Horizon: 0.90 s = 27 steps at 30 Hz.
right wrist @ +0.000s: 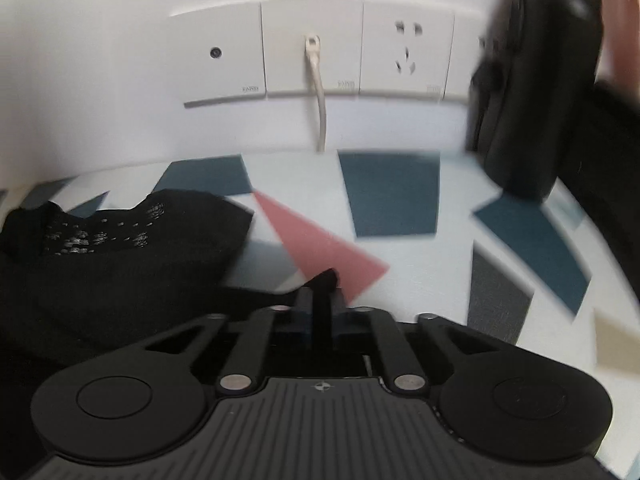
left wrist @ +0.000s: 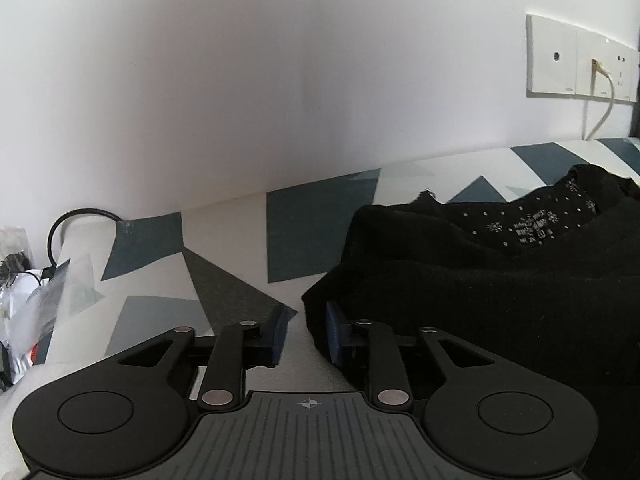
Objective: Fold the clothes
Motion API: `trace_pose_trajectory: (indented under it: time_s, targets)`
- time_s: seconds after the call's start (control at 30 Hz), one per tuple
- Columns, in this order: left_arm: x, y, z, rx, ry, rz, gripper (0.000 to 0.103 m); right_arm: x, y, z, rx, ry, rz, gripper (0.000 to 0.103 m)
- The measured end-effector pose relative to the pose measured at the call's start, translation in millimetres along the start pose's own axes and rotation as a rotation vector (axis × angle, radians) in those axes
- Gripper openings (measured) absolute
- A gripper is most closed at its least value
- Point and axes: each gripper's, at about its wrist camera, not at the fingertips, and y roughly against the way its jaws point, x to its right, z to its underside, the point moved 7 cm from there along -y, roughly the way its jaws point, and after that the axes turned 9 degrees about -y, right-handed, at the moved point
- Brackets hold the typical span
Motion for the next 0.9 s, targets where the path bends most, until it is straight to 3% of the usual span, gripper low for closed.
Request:
trace_pose_trajectory:
  time_s: [0.1,0.2,0.27,0.33,0.4,0.47,0.57,0.7,0.73,0.77,0.8,0.9]
  targets:
    - [-4.1,1.3,-0.9,0.001,0.013,-0.005,0.029,15.9,-6.3,-20.8,0.069,-0.092,0.052,0.007]
    - [-1.1,1.6,-2.3,0.010,-0.012,-0.013,0.027,23.8,-19.1,-33.7,0.061,-0.149,0.039,0.008]
    - [0.1,1.0,-3.7,0.012,-0.019,-0.019,0.026,23.3,-30.0,-36.4,0.029,-0.142,0.033,0.015]
    - [-1.9,0.7,-5.5,0.001,0.002,-0.017,0.029,29.4,-30.6,-37.9,0.043,-0.134,0.089,0.031]
    - [-7.4,5.0,-7.7,-0.004,0.042,-0.011,0.033,40.0,-21.8,-36.3,0.049,-0.193,0.076,0.039]
    - [-12.3,12.2,-10.3,0.002,0.079,-0.005,0.034,50.8,-12.5,-34.6,0.053,-0.257,0.059,0.041]
    - [-12.2,32.4,-15.5,0.037,0.107,0.010,0.038,57.0,-4.6,-17.5,0.012,-0.264,0.051,0.053]
    - [8.8,54.3,-17.0,0.056,0.078,0.073,0.051,48.9,-6.4,7.3,-0.042,-0.230,0.049,0.058]
    - [16.0,56.7,-16.3,0.054,0.062,0.090,0.054,44.8,-5.7,8.8,-0.038,-0.209,0.042,0.055]
    - [22.8,56.8,-14.6,0.050,0.042,0.104,0.054,40.4,-4.9,9.7,-0.034,-0.187,0.035,0.045]
    - [29.1,56.0,-12.1,0.044,0.021,0.113,0.054,36.0,-4.1,10.6,-0.029,-0.164,0.027,0.015]
    - [36.8,50.9,-5.9,0.019,0.000,0.132,0.051,29.5,2.2,6.5,-0.042,-0.168,-0.016,0.007]
